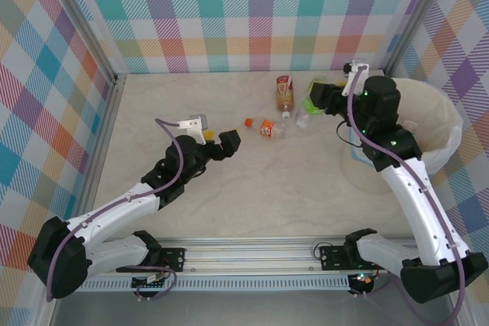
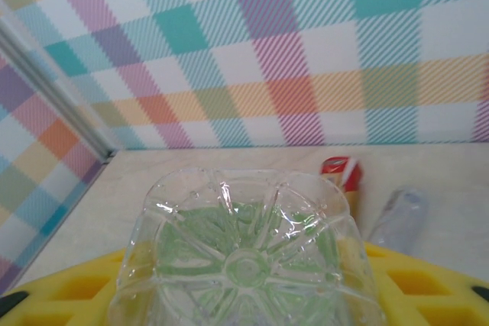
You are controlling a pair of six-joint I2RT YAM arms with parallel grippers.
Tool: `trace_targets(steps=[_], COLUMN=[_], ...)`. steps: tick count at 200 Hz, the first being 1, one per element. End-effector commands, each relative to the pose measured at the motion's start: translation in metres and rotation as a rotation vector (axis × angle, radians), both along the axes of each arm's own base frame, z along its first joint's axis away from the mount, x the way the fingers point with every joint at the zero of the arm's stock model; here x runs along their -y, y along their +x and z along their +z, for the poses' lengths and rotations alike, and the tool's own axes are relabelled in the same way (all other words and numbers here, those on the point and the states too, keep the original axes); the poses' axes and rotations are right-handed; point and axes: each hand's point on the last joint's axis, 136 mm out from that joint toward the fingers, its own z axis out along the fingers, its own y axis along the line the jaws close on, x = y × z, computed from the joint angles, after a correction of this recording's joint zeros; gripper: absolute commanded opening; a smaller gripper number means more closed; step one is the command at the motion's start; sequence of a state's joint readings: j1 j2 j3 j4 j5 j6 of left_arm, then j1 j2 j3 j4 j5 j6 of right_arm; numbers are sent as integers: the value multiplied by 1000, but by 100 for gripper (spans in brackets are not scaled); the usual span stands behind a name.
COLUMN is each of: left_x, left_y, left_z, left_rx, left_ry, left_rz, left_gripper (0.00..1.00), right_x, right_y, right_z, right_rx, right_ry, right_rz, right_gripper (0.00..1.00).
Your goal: Put the plastic bottles in the bin
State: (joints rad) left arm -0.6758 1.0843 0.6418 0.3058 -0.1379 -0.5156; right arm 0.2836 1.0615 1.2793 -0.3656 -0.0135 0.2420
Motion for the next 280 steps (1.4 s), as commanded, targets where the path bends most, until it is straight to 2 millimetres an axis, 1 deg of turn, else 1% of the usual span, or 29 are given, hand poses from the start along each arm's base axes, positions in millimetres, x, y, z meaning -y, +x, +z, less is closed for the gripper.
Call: trace_targets(steps=[1,21,26,41,68,90,117,125,132,141,158,170,176,196,209,227,239,247,258,280], left_x=[-8,-9,-9,-11,-15,-19,-17,-16,-14,-13,-13,-13,-14,-17,-21,-24,-24,-24,-23,-19], left_y=[1,2,3,3,4,8,13,14,15,15,16,16,16,14,14,15,17,18,20,22], left_z=[-7,-9,-10,-12,-17,-21,-24,-24,-26,-27,-28,-29,-29,-30,-33,-36,-36,-36,-37,-40], left_rx=[-20,-31,-33,-40,-55,-60,-67,-69,-73,-77,-79,-83,-83,-88,-92,-99,-102,-105,-109,-124], left_ry=[-5,-8,-8,-5,12,23,26,26,30,32,36,39,41,48,59,67,65,63,62,57], left_rz=[39,46,49,60,80,106,107,104,99,96,95,98,99,105,120,134,135,137,138,131], left_gripper=[100,100,100,100,100,100,100,100,100,100,100,100,100,100,100,100,100,100,100,100], right_x=[37,68,74,103,146,173,209,214,215,207,189,185,186,202,222,253,270,277,281,286], right_y=[-1,3,4,5,-6,-15,-23,-24,-22,-17,-2,1,0,-17,-32,-55,-68,-72,-69,-55], right_z=[28,40,40,42,53,62,69,72,72,73,67,65,68,85,95,102,97,88,68,18], right_rx=[92,117,115,107,121,135,149,158,164,165,109,91,101,158,179,199,193,173,121,5], right_ry=[-89,-114,-119,-131,-133,-86,-21,18,61,106,167,182,174,78,-4,-128,-199,-233,-250,-226], right_rz=[-105,-197,-214,-299,-427,-491,-596,-597,-574,-500,-363,-330,-338,-466,-606,-814,-930,-970,-977,-957], right_gripper=[50,51,51,50,51,51,51,51,51,51,52,52,52,54,55,54,54,54,54,53])
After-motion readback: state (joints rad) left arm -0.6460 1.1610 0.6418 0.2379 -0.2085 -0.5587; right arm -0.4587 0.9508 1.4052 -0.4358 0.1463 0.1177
